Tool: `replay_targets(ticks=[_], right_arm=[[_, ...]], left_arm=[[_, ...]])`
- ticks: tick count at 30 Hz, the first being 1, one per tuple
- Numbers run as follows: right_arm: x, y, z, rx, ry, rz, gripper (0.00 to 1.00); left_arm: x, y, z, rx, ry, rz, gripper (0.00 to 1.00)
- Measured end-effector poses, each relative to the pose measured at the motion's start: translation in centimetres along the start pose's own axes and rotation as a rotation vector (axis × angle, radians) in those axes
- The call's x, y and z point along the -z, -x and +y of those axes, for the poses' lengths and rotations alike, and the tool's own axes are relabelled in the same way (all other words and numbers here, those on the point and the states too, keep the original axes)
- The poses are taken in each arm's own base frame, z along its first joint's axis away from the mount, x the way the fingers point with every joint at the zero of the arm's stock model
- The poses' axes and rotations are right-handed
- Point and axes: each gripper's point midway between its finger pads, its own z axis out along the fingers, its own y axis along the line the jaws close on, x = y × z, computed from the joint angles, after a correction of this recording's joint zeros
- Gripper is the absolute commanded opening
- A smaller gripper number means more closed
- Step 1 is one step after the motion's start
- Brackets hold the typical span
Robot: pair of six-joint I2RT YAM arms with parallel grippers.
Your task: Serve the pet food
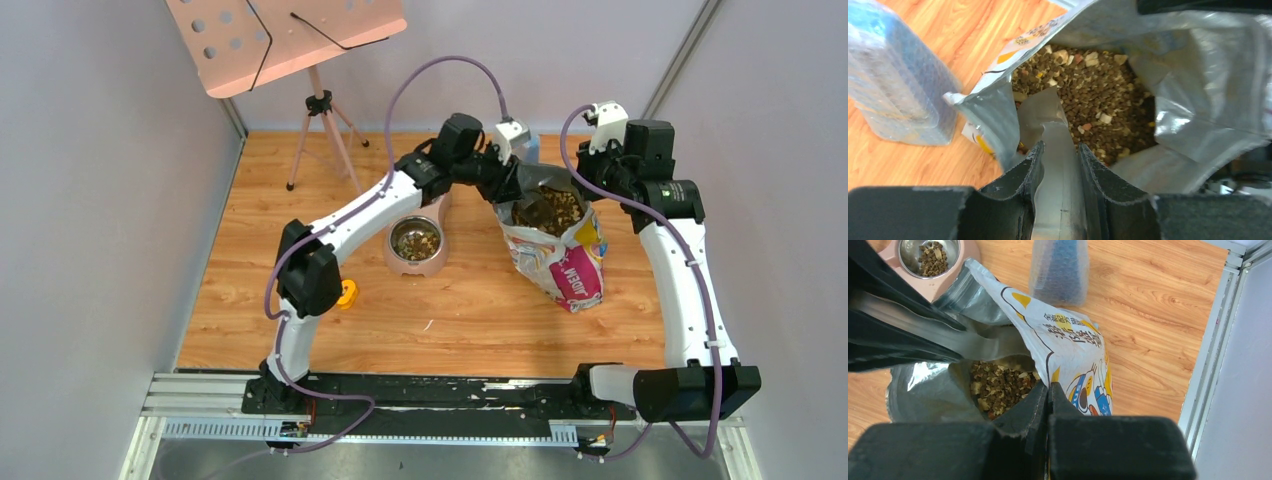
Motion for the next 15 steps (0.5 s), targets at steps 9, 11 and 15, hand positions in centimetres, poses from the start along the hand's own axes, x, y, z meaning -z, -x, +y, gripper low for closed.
replay_targets(ticks=[9,11,15], right_arm=[[0.0,-0.2,0.3,-0.019,0.012,-0.003,0.0],[0.0,-0.2,0.4,-0.024,0.015,-0.005,0.0],[-0.1,-0.3,0.4,-0.043,0.013,-0.003,0.0]], left_arm=[[-4.4,-2.1,0.3,-0.113,0.109,-0.015,0.0],[-5.0,-2.0,0.1,-0.142,0.125,-0.027,0.0],[-6.2,-2.7,-0.4,-0.218,0.159,-0.034,0.0]])
